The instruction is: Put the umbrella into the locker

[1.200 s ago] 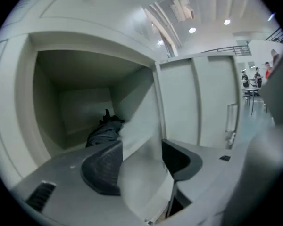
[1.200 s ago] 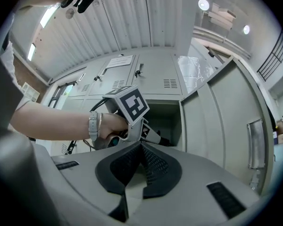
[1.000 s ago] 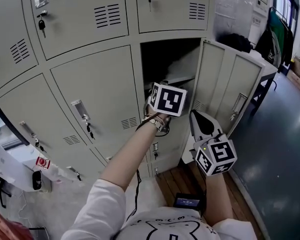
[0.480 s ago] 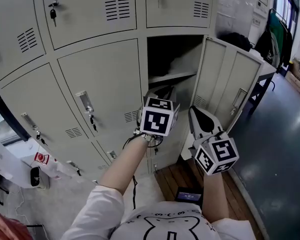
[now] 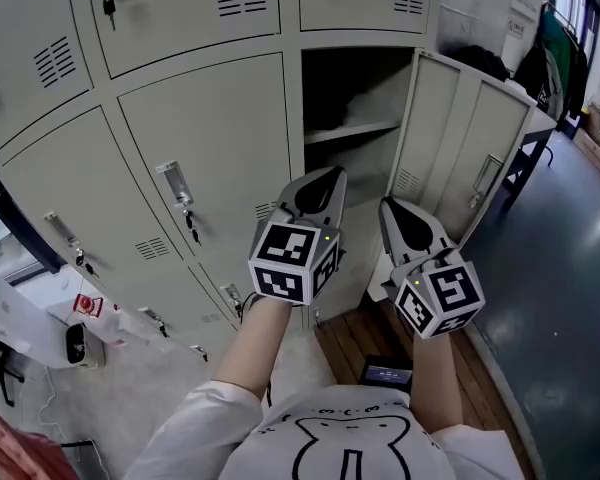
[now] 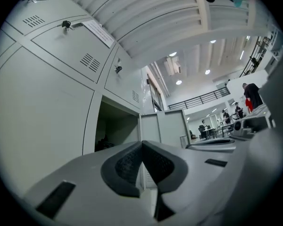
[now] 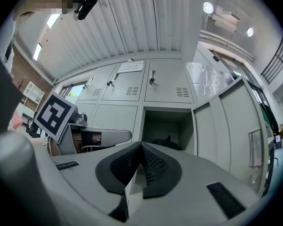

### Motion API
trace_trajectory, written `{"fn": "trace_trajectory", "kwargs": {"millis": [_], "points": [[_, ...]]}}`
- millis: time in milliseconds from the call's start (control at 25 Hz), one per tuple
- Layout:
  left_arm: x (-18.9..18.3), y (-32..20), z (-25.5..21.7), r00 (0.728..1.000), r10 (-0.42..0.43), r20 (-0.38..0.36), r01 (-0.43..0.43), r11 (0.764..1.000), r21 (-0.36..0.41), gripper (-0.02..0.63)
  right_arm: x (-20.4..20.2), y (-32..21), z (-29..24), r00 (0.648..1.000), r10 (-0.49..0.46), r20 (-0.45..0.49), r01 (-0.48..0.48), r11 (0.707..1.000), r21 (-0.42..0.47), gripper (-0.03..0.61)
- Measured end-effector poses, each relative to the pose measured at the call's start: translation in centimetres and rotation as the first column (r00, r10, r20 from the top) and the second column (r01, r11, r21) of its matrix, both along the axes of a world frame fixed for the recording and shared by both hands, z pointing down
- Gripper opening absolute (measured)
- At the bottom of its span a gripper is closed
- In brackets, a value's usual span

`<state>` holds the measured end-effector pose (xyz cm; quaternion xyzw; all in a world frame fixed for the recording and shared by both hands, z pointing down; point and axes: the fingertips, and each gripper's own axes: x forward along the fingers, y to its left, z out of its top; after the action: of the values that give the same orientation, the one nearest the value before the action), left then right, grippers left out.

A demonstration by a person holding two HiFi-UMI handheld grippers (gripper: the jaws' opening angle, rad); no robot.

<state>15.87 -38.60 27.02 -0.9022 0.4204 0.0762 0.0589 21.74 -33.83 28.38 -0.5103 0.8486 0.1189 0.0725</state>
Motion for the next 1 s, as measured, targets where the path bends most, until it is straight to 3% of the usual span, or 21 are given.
{"fn": "trace_trajectory", "kwargs": {"millis": [200,560,1000], "points": [[0.0,1.2,1.4,0.999,0.023,-0.036,-0.023,1.000,0.000,0.020,-0.9,0.2,0.8,1.000,-0.017,-0.012,0.017,1.000,-0.010,0.026],[0.7,2.3,3.4,1.000,0.027,0.007,-0.027,1.000,0.006,0.021,-1.4,0.3,2.4,1.000,-0.019,-0.020,0.018,0.999,-0.045,0.026],[0.4,2.8,3.2,1.000,0.010,0.002,-0.010,1.000,0.021,0.021,-1.4,1.1,2.2,0.999,-0.008,-0.035,0.007,0.999,-0.045,0.026]]}}
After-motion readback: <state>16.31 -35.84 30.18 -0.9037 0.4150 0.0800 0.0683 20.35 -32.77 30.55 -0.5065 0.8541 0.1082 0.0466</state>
